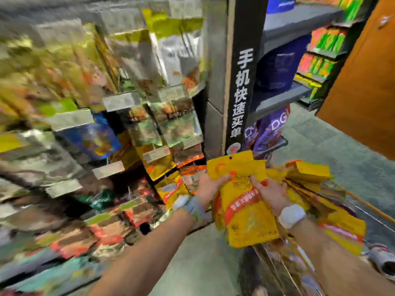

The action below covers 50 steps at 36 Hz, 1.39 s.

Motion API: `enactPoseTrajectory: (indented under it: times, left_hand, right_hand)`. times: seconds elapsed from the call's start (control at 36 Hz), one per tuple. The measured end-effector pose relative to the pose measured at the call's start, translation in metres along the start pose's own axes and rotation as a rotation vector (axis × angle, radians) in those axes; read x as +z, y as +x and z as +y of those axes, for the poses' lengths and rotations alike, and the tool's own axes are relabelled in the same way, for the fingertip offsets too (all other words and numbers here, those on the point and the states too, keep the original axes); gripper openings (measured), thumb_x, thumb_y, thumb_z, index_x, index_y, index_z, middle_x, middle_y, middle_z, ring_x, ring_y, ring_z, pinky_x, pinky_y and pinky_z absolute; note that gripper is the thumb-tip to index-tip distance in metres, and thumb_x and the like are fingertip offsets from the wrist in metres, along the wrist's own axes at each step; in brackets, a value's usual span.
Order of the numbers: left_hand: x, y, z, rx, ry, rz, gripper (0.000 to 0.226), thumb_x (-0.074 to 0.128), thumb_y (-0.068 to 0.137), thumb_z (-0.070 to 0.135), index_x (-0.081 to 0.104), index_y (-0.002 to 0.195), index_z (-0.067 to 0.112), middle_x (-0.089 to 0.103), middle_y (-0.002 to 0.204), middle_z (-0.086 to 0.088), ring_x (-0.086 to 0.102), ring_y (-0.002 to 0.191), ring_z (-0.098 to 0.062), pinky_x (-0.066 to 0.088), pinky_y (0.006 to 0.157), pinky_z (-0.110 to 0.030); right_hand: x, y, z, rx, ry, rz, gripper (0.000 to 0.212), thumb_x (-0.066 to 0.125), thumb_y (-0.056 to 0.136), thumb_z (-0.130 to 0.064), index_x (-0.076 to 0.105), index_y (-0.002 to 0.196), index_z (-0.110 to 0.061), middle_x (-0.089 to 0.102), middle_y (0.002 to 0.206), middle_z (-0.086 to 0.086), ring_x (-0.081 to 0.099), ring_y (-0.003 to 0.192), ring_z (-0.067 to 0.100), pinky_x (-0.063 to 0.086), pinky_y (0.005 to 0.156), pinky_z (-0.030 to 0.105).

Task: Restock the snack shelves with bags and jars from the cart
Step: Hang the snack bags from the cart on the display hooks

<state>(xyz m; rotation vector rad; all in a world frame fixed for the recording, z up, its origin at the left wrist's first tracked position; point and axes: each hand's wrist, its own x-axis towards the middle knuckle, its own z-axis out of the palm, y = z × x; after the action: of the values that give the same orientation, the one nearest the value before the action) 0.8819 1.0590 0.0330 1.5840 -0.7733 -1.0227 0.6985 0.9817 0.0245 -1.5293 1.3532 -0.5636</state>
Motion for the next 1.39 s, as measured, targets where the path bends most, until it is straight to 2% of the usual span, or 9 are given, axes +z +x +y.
enactPoseTrajectory:
  times: [0.08, 0.19, 0.42, 0.56, 0.67, 0.92, 1.08, 1.25, 1.39]
  left_hand:
    - [-0.069, -0.015, -0.003, -0.009, -0.069, 0.098, 0.019, 0.065, 0.098, 0.019, 0.07, 0.112, 0.007, 0.071, 0.096, 0.0, 0.066, 0.072, 0.003, 0.052, 0.075, -0.028]
    - [-0.157, -0.029, -0.024, -0.089, -0.136, 0.261, 0.028, 0.068, 0.093, 0.044, 0.07, 0.108, 0.02, 0.072, 0.104, 0.003, 0.068, 0.099, -0.02, 0.053, 0.092, -0.038]
    - [-0.297, -0.075, -0.065, -0.185, 0.219, 0.611, 0.041, 0.07, 0.09, 0.042, 0.069, 0.07, 0.006, 0.072, 0.077, -0.014, 0.07, 0.083, -0.034, 0.056, 0.077, -0.047]
    - [-0.342, -0.091, -0.082, -0.32, 0.666, 0.479, 0.033, 0.068, 0.092, 0.043, 0.07, 0.113, 0.018, 0.072, 0.113, -0.012, 0.065, 0.11, -0.033, 0.05, 0.084, -0.038]
    - [-0.352, -0.081, -0.083, -0.425, 0.81, 0.341, 0.074, 0.072, 0.088, 0.028, 0.034, 0.151, 0.029, 0.058, 0.137, -0.009, 0.056, 0.125, -0.032, 0.047, 0.096, -0.04]
    - [-0.373, -0.024, -0.05, -0.517, 1.083, 0.092, 0.104, 0.062, 0.079, 0.019, -0.003, 0.158, 0.043, 0.069, 0.107, -0.017, 0.069, 0.086, -0.034, 0.057, 0.068, -0.039]
    - [-0.37, -0.024, -0.041, -0.453, 1.282, 0.164, 0.104, 0.065, 0.084, 0.026, -0.006, 0.158, 0.043, 0.068, 0.11, -0.013, 0.068, 0.094, -0.034, 0.058, 0.074, -0.041]
    - [-0.383, -0.052, -0.035, -0.374, 1.362, 0.276, 0.108, 0.062, 0.08, 0.018, -0.009, 0.157, 0.043, 0.062, 0.085, -0.007, 0.066, 0.078, -0.031, 0.05, 0.061, -0.037]
    - [-0.397, -0.041, -0.014, -0.295, 1.385, 0.245, 0.108, 0.061, 0.082, 0.01, -0.011, 0.156, 0.045, 0.061, 0.087, -0.009, 0.063, 0.073, -0.029, 0.051, 0.057, -0.04]
  right_hand:
    - [0.057, 0.001, -0.021, -0.011, 0.033, -0.04, 0.035, 0.071, 0.089, -0.043, 0.071, 0.074, -0.012, 0.073, 0.07, 0.004, 0.071, 0.085, 0.034, 0.058, 0.068, 0.036]
    - [0.121, 0.028, -0.016, -0.036, 0.141, -0.171, 0.037, 0.071, 0.079, -0.058, 0.076, 0.092, -0.024, 0.078, 0.091, 0.003, 0.073, 0.091, 0.031, 0.056, 0.085, 0.061]
    - [0.219, -0.032, -0.105, -0.054, 0.061, -0.256, 0.014, 0.066, 0.095, -0.033, 0.068, 0.088, -0.021, 0.075, 0.092, 0.007, 0.072, 0.084, 0.025, 0.058, 0.084, 0.05]
    - [0.242, -0.029, -0.094, -0.057, -0.032, -0.273, 0.016, 0.067, 0.093, -0.04, 0.069, 0.093, -0.024, 0.075, 0.092, 0.003, 0.072, 0.086, 0.025, 0.057, 0.086, 0.052]
    - [0.257, -0.014, -0.077, -0.098, -0.078, -0.346, 0.025, 0.066, 0.091, -0.047, 0.072, 0.102, -0.025, 0.076, 0.092, -0.001, 0.072, 0.088, 0.023, 0.056, 0.087, 0.053]
    - [0.286, 0.021, -0.077, -0.165, -0.154, -0.431, 0.017, 0.065, 0.095, -0.036, 0.067, 0.106, -0.023, 0.074, 0.096, 0.003, 0.068, 0.088, 0.022, 0.051, 0.078, 0.037]
    - [0.311, 0.043, -0.084, -0.159, -0.197, -0.505, 0.028, 0.062, 0.098, -0.03, 0.06, 0.071, -0.022, 0.058, 0.059, -0.003, 0.052, 0.056, 0.015, 0.041, 0.057, 0.031]
    - [0.346, 0.04, -0.084, -0.165, -0.263, -0.591, 0.038, 0.063, 0.096, -0.036, 0.071, 0.079, -0.004, 0.07, 0.07, 0.017, 0.06, 0.059, 0.024, 0.038, 0.055, 0.03]
    - [0.368, 0.033, -0.107, -0.215, -0.277, -0.571, 0.035, 0.062, 0.097, -0.035, 0.065, 0.071, -0.013, 0.059, 0.061, -0.005, 0.052, 0.057, 0.01, 0.034, 0.05, 0.021]
